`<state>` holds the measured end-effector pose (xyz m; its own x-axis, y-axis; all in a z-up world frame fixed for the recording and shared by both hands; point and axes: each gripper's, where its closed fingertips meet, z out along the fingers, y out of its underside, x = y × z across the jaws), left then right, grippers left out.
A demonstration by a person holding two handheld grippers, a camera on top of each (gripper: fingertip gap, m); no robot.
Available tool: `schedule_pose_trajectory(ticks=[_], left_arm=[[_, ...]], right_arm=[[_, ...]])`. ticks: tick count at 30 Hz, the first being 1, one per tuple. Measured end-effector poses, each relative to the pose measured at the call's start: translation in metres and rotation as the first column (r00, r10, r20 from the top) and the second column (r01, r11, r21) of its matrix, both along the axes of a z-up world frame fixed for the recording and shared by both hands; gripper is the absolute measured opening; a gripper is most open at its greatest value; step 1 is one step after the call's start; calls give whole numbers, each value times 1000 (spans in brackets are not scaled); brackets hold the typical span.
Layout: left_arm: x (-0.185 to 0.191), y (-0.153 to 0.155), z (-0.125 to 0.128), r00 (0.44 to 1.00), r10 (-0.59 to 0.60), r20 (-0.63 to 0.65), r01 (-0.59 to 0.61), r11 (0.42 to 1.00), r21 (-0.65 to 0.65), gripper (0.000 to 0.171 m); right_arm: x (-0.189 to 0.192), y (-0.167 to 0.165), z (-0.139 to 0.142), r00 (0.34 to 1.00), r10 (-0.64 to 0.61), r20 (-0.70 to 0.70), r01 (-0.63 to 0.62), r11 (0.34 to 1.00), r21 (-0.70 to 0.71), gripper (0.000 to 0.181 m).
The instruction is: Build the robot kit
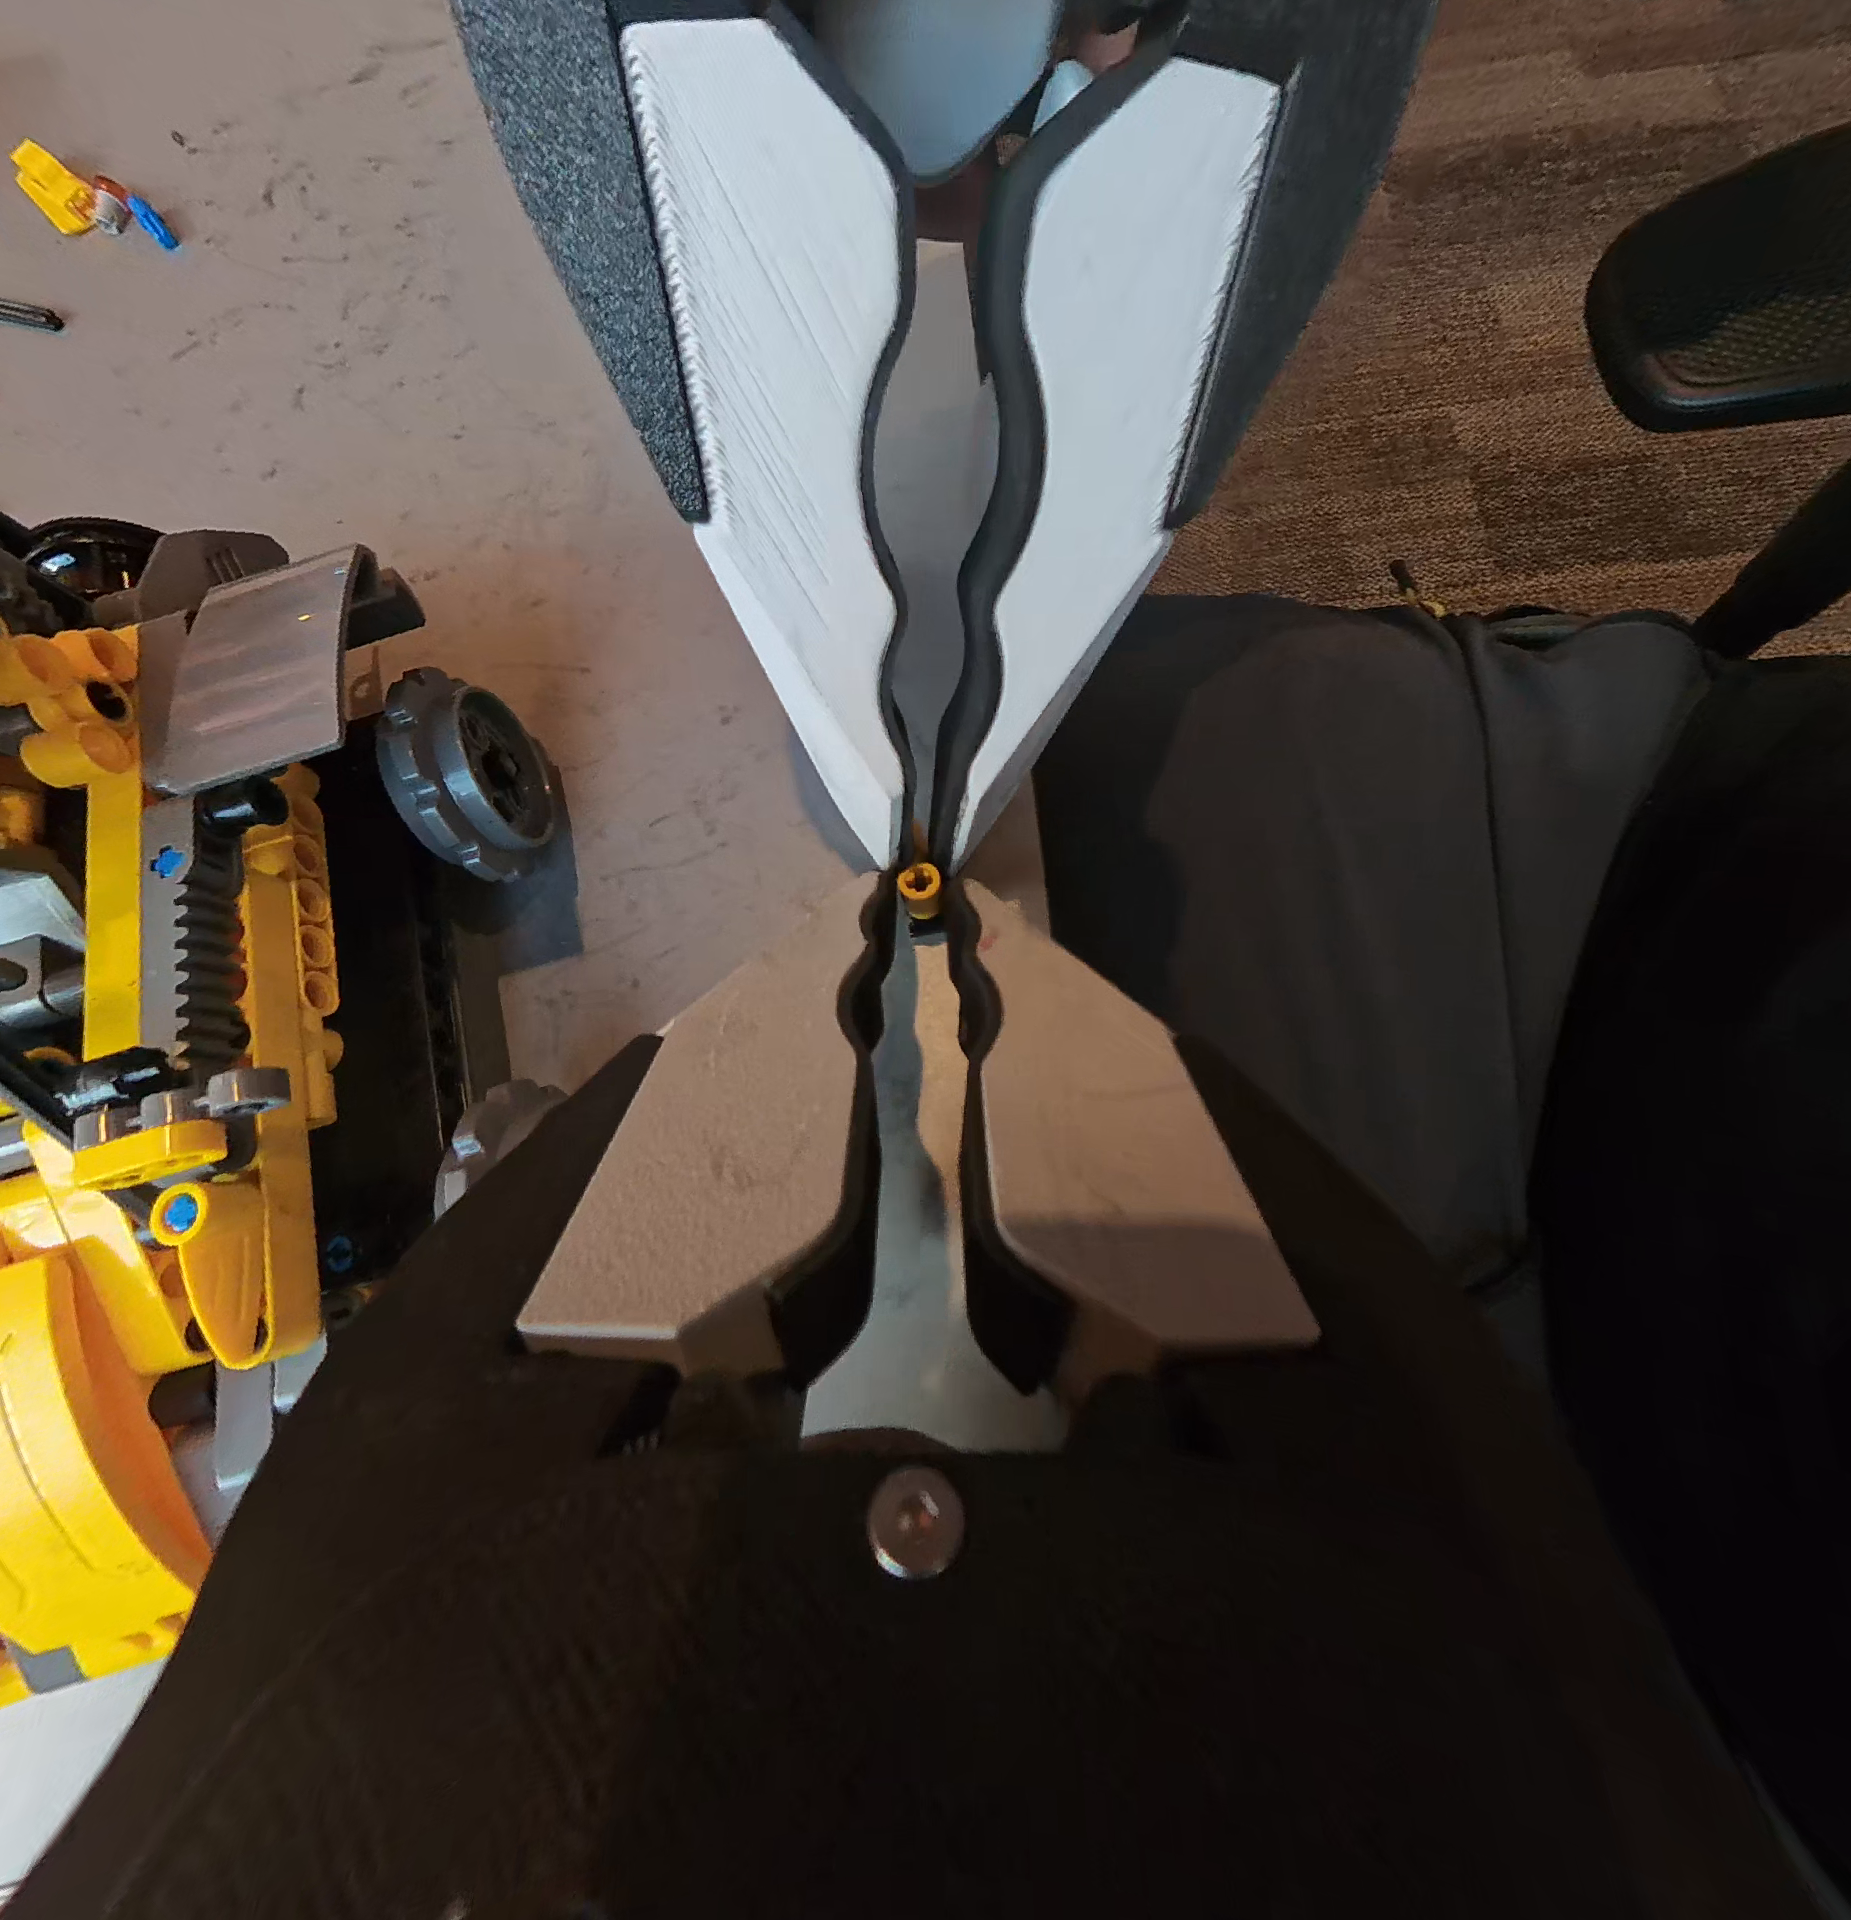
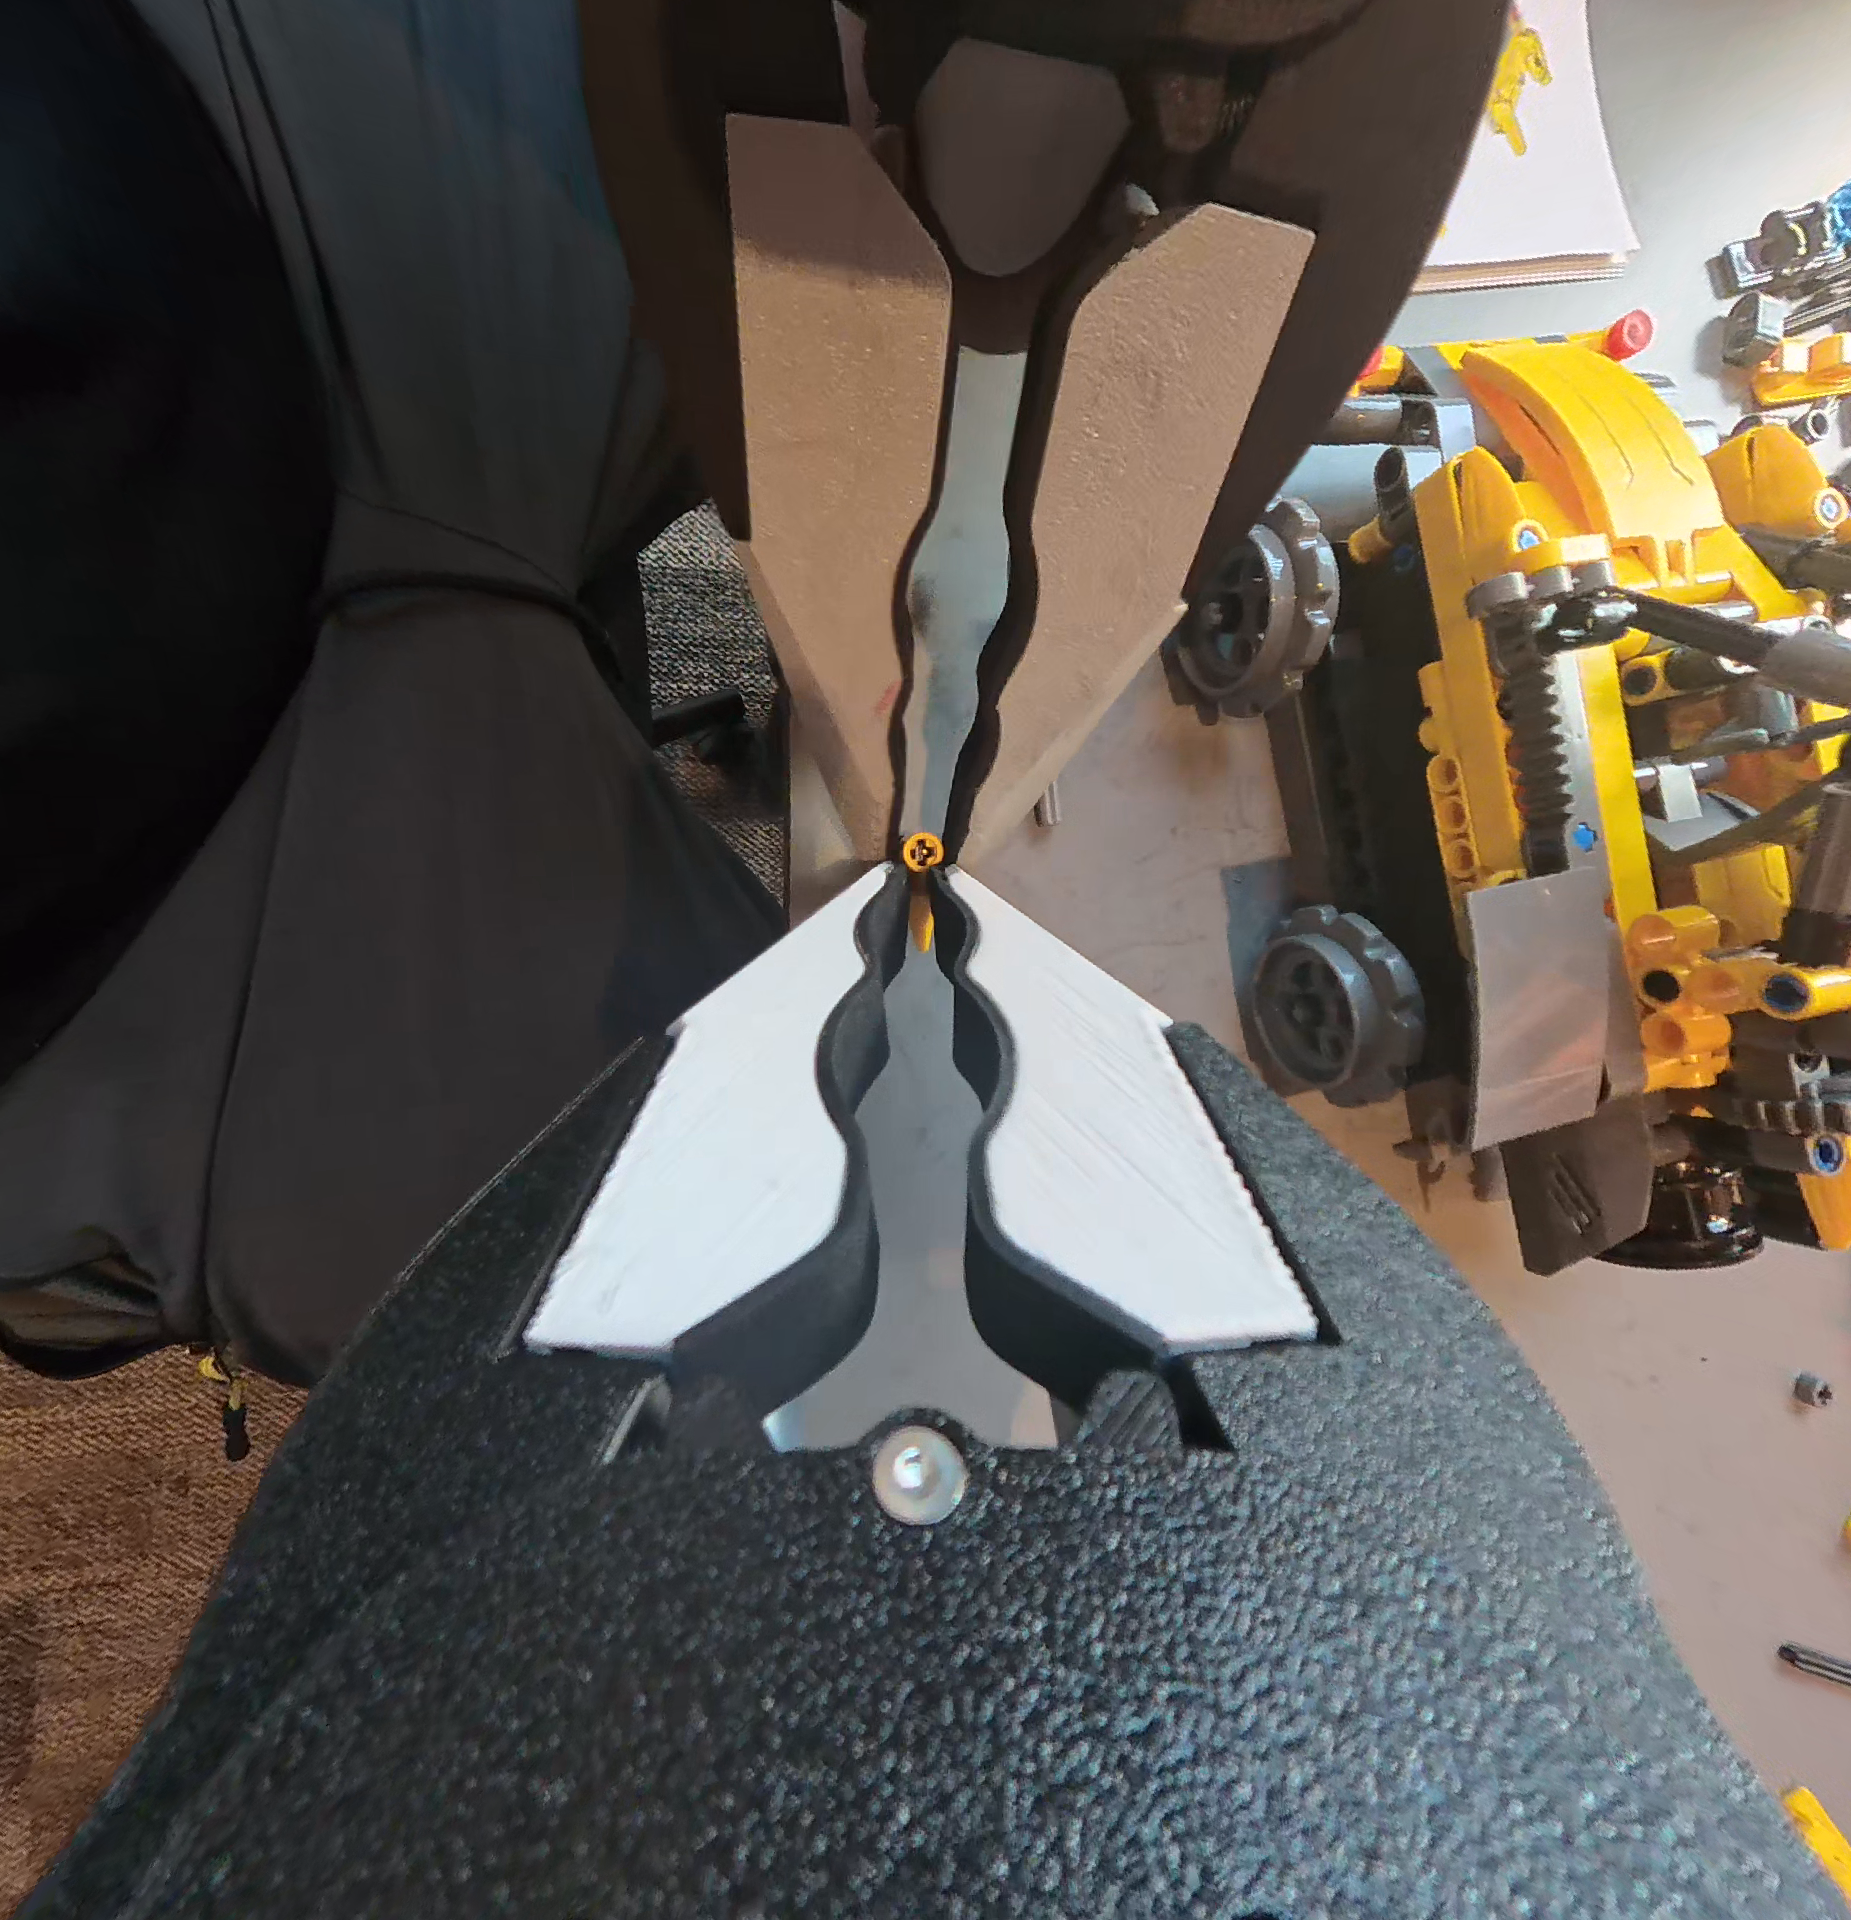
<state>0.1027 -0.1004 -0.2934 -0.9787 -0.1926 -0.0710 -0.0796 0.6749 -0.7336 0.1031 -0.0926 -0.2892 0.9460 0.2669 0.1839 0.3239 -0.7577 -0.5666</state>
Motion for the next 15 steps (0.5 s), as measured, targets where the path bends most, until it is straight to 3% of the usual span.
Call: schedule_pose_trajectory(ticks=[15], left_arm=[[1, 0, -2, 999, 7, 41, -12, 992, 126, 4]], right_arm=[[0, -2, 0, 999, 6, 31, -4, 999, -49, 1]])
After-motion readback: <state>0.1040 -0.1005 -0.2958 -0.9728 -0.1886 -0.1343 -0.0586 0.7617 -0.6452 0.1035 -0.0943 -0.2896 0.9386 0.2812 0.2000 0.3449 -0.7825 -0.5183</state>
